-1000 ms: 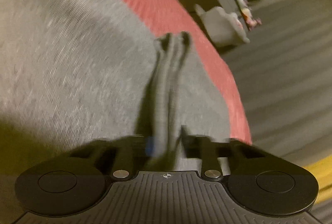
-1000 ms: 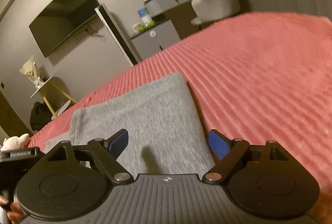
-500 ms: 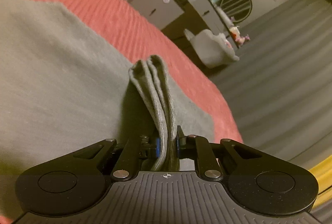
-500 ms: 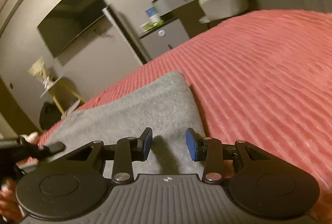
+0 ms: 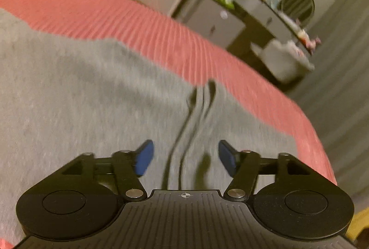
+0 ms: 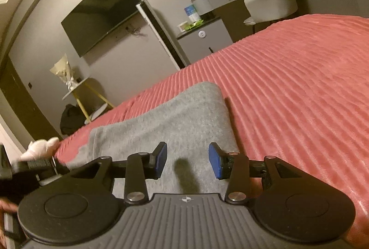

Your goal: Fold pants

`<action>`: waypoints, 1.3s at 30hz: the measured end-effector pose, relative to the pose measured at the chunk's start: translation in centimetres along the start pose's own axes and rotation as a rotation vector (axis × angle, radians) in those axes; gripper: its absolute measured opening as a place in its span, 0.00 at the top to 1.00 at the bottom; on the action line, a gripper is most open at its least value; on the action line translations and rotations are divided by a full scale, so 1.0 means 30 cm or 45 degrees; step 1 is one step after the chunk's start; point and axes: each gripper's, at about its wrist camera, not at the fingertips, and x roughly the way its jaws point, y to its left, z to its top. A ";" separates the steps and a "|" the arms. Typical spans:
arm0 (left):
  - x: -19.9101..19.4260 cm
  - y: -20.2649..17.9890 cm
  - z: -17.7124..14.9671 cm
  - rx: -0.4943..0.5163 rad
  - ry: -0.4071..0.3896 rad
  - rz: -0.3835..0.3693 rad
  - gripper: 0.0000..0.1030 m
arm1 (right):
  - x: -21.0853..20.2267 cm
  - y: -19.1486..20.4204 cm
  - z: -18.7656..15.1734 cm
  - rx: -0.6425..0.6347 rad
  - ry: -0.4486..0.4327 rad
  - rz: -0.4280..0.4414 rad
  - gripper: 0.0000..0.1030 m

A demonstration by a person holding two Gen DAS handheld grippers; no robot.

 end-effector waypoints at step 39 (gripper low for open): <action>-0.083 -0.250 -0.255 0.507 -0.060 0.433 0.24 | 0.022 0.114 -0.068 -0.403 0.057 -0.177 0.66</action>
